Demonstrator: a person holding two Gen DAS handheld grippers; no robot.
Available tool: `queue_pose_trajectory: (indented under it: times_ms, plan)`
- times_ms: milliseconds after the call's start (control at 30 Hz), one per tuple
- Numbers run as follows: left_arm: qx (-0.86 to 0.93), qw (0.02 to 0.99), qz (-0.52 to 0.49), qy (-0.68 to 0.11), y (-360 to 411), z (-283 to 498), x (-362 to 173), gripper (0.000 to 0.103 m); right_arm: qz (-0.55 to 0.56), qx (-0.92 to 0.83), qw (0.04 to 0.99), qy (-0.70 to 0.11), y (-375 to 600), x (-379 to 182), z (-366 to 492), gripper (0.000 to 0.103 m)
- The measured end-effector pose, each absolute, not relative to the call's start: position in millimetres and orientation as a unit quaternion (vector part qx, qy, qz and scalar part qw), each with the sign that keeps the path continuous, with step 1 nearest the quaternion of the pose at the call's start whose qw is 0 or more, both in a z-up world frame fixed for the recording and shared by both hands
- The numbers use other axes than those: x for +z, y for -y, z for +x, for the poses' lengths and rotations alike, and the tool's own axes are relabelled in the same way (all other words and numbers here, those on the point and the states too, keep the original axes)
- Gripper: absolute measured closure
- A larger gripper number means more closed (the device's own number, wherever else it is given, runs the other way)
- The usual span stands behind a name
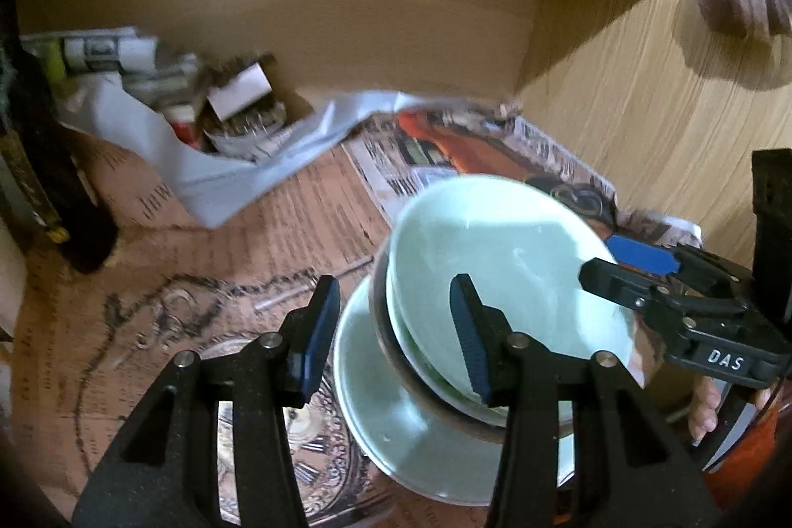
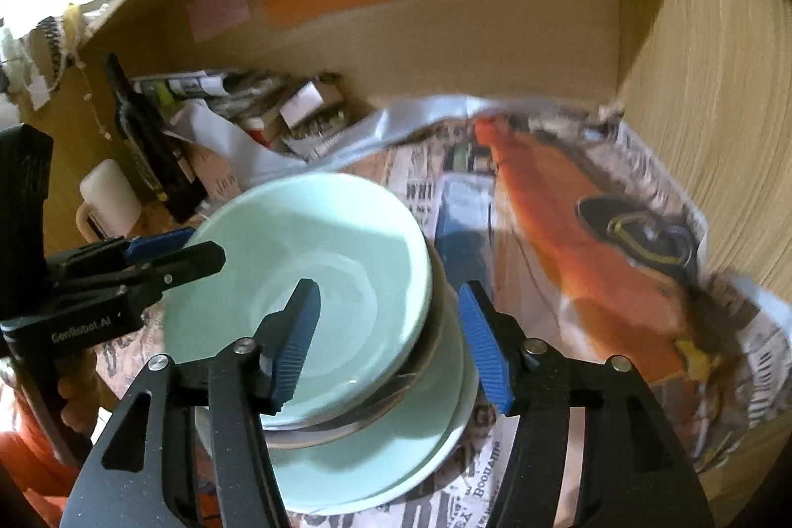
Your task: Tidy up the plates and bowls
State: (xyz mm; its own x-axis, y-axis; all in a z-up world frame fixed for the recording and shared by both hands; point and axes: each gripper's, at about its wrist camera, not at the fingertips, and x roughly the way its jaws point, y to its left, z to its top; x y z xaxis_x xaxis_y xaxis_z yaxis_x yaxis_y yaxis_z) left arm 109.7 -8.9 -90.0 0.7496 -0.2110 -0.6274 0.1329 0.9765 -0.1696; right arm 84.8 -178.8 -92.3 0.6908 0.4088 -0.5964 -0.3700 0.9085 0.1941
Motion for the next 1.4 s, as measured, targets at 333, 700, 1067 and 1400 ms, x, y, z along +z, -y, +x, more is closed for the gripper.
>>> queue_pose_trajectory:
  times_ms: [333,700,1067,1400]
  plan:
    - [-0.048,0.978,-0.020,-0.203,17.5,45.3,-33.7,0.044,0.034,0.230,0.948,-0.219,178.5,-43.9,35.3,0.035]
    - [-0.028,0.992,-0.018,-0.121,17.1,-8.0,-10.6,0.012,0.032,0.223,0.966,-0.127,176.7,-19.4,-10.3,0.015]
    - [-0.011,0.997,0.005,-0.081,23.5,-32.5,-8.0,0.004,0.047,0.210,0.972,-0.095,181.7,-16.0,-27.1,0.000]
    - [-0.012,0.997,0.004,-0.076,24.1,-34.9,-8.4,0.002,0.046,0.211,0.971,-0.102,180.3,-20.2,-26.0,0.000]
